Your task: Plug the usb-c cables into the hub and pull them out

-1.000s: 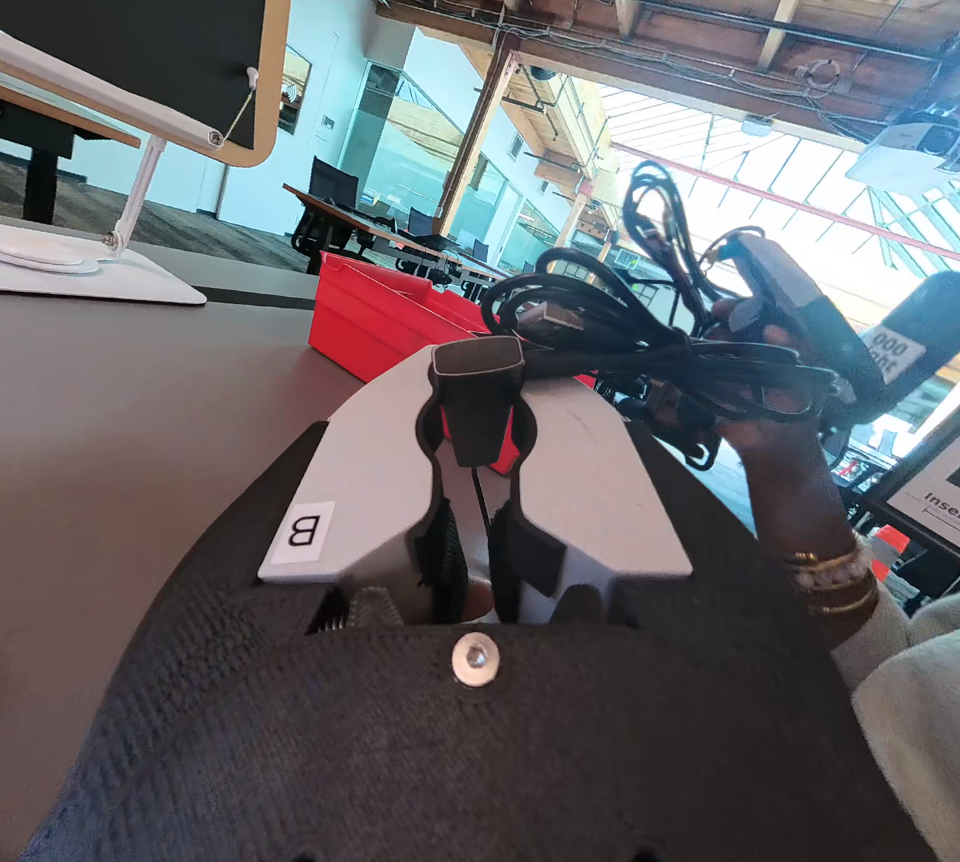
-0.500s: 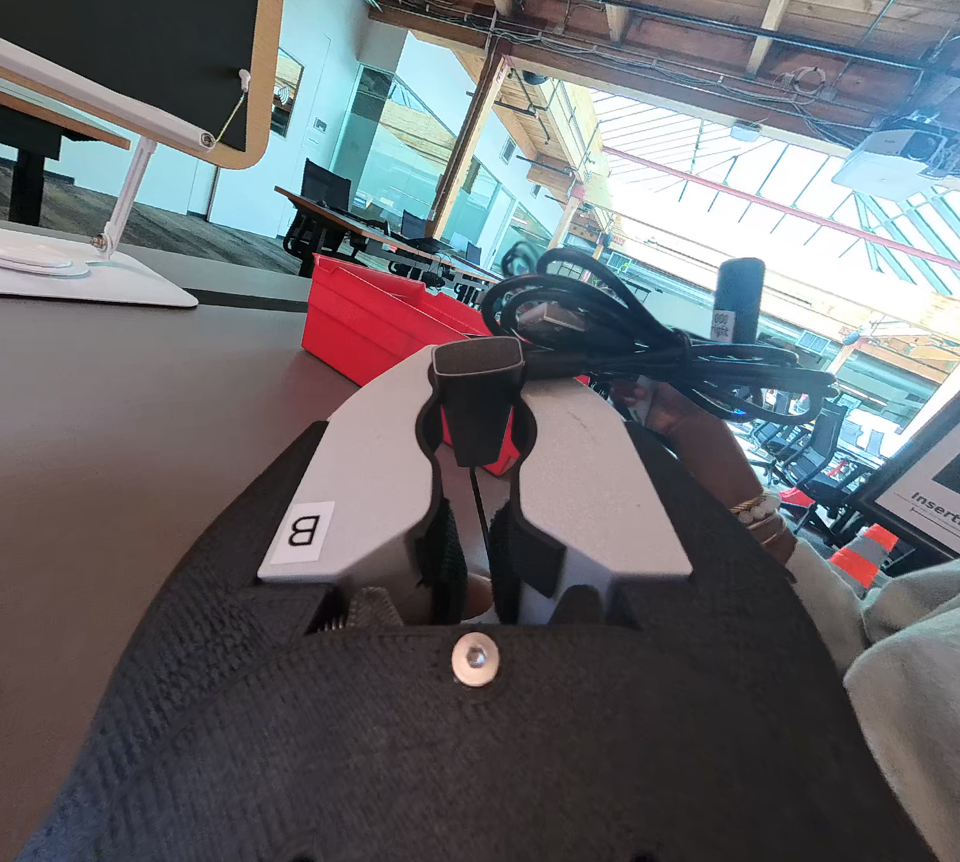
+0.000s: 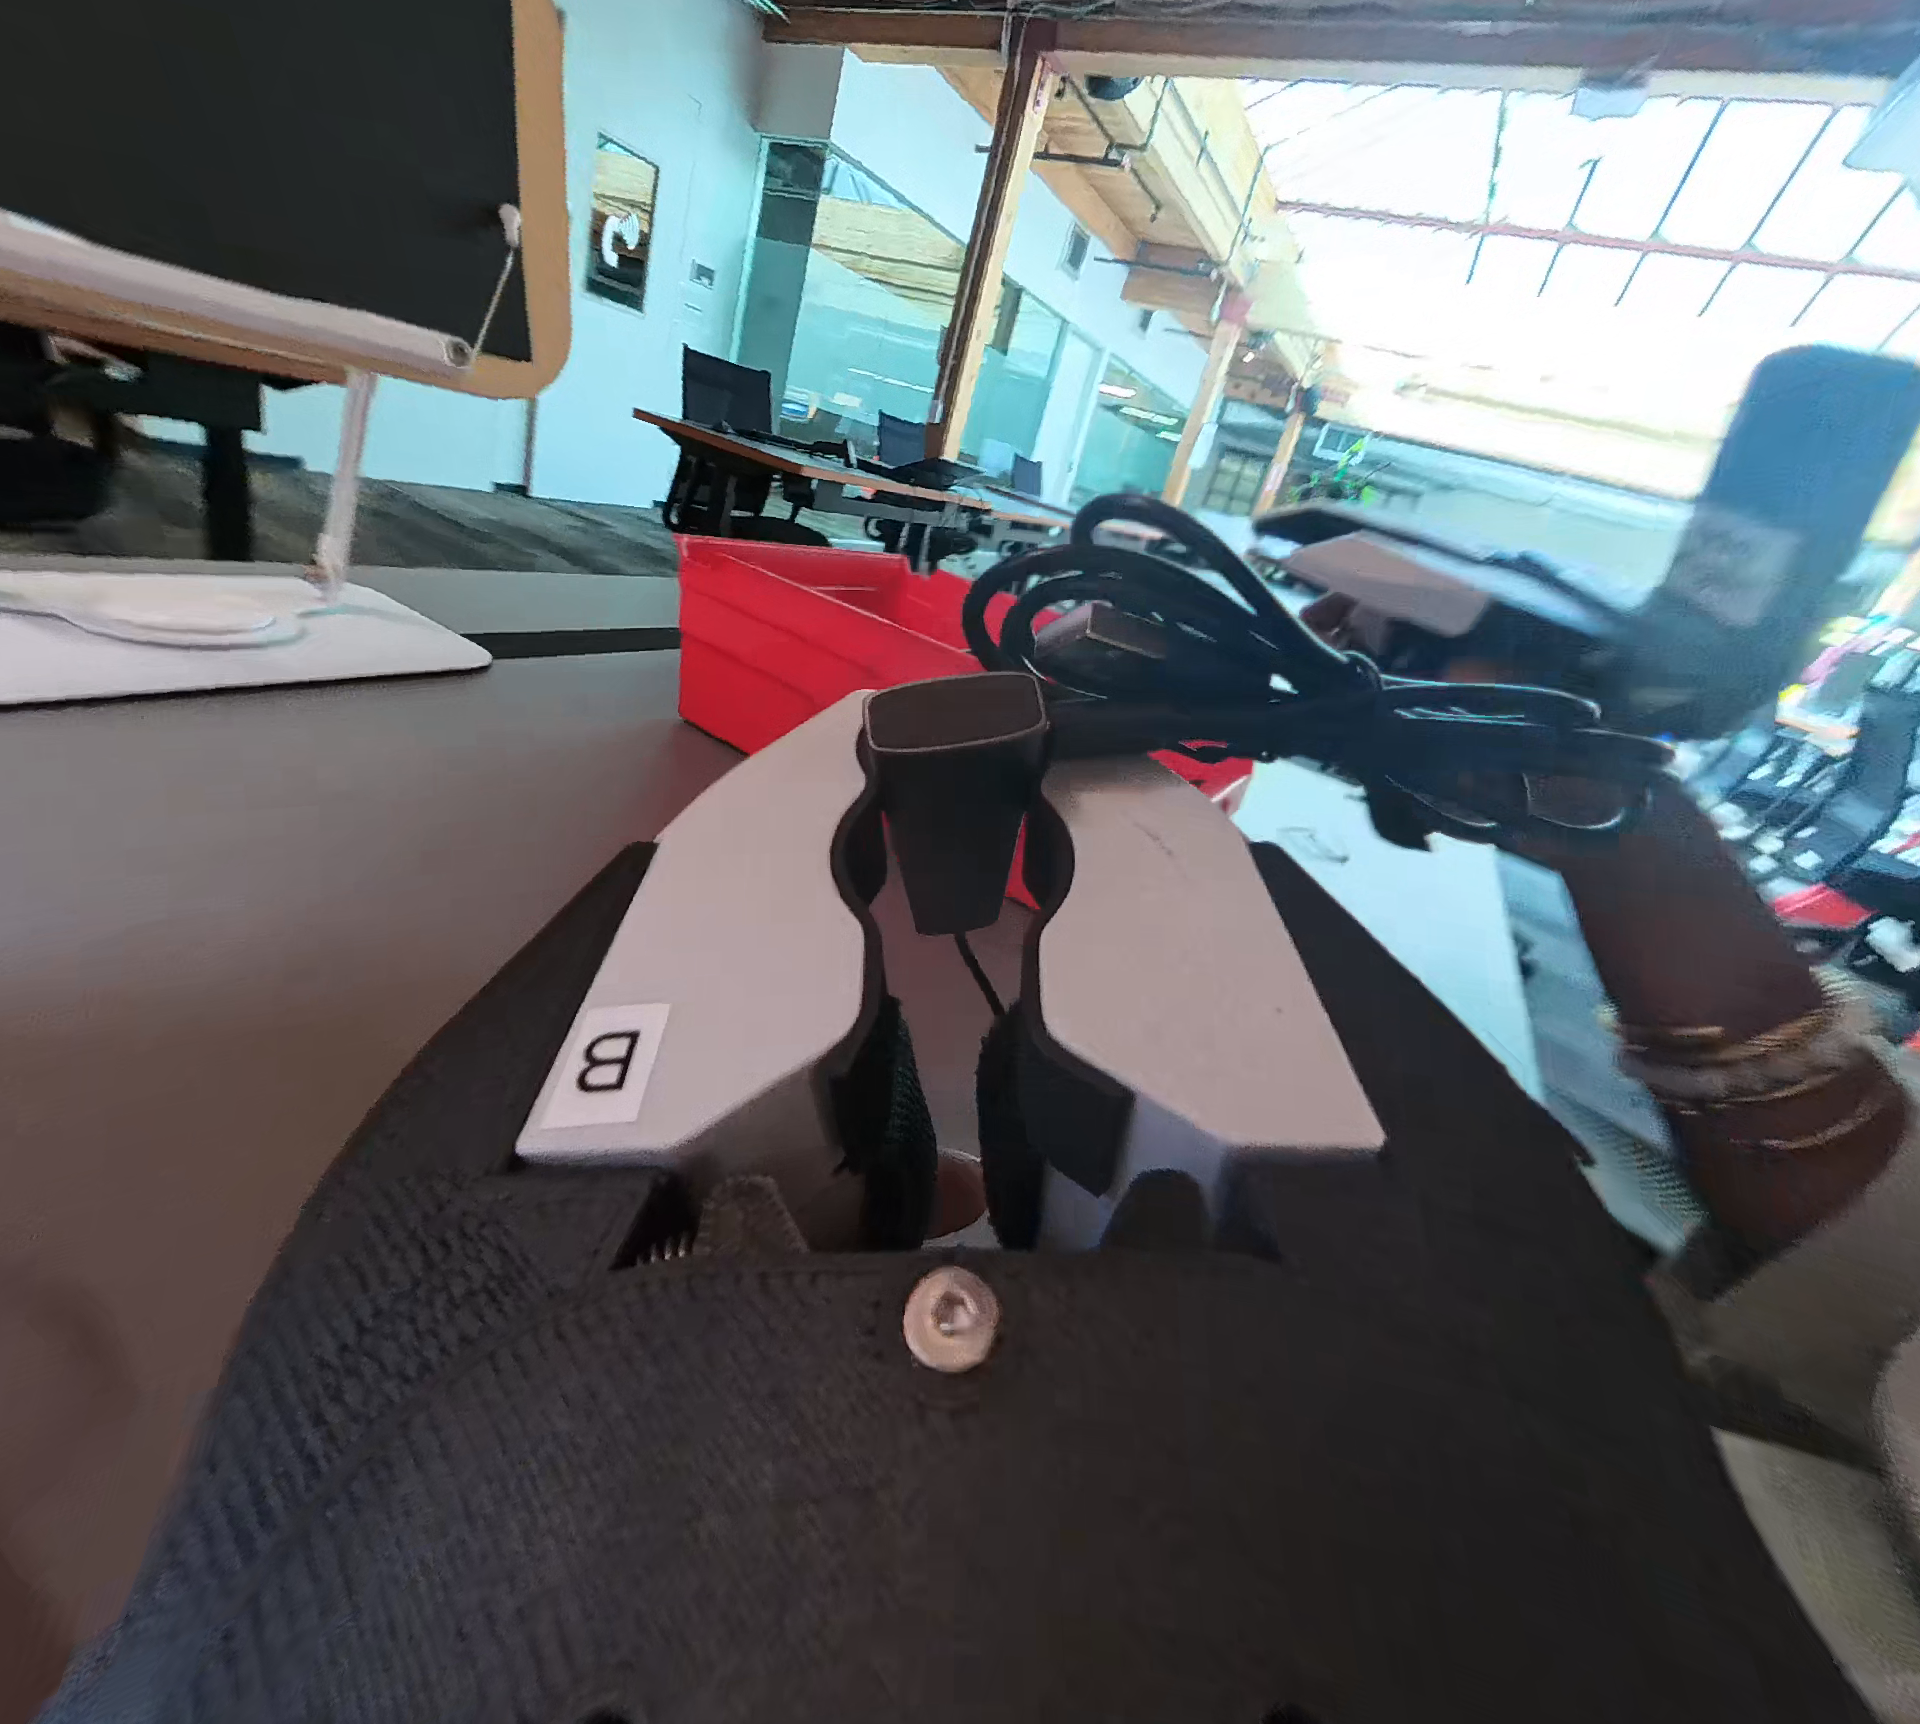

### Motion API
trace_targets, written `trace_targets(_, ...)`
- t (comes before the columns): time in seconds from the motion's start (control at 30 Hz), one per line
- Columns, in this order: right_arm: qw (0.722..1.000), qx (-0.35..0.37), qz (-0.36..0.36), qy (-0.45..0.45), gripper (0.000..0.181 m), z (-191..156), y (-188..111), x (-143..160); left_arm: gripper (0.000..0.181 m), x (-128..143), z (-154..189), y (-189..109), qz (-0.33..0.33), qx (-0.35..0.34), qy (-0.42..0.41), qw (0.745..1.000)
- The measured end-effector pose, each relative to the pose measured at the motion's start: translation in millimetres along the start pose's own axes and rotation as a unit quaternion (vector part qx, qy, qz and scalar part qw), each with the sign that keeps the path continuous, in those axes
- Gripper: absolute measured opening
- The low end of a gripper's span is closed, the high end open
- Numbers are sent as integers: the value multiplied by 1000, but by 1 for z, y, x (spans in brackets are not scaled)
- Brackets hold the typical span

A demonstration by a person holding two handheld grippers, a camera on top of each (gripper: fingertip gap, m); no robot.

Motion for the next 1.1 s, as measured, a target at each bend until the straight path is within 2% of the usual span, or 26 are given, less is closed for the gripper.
trace_targets(0.13,992,-117,34,-11,28,-75,3,-27,20,2,6,2,-22,-26,90,995)
trace_targets(0.2,987,-152,37,-23,28,-106,6,-33,20,2,8,3,-30,-38,129,990)
trace_targets(0.3,984,-164,22,-67,25,-142,16,-30,19,4,10,4,-44,-54,174,982)
trace_targets(0.4,978,-141,-21,-150,18,-163,31,-11,18,6,10,5,-52,-62,184,980)
trace_targets(0.5,968,-90,-67,-223,16,-163,44,10,19,6,8,4,-56,-65,179,980)
trace_targets(0.63,967,-26,-62,-245,2,-145,50,11,19,9,9,5,-71,-72,203,974)
trace_targets(0.77,965,-35,-82,-247,9,-142,50,20,19,13,15,8,-87,-70,250,962)
trace_targets(0.9,962,-23,-95,-255,5,-138,49,25,19,17,20,11,-102,-74,303,945)
trace_targets(1.1,962,-23,-107,-252,5,-138,52,30,19,20,17,11,-108,-71,278,952)
Point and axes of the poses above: each gripper's, where its closed fingertips meet, y out along the fingers, x out of its underside, z = x × y across the jaws, the point moved 1 cm from there along -y, back along the fingers, and after that the axes turned 5 degrees about y, right-handed, at the moved point
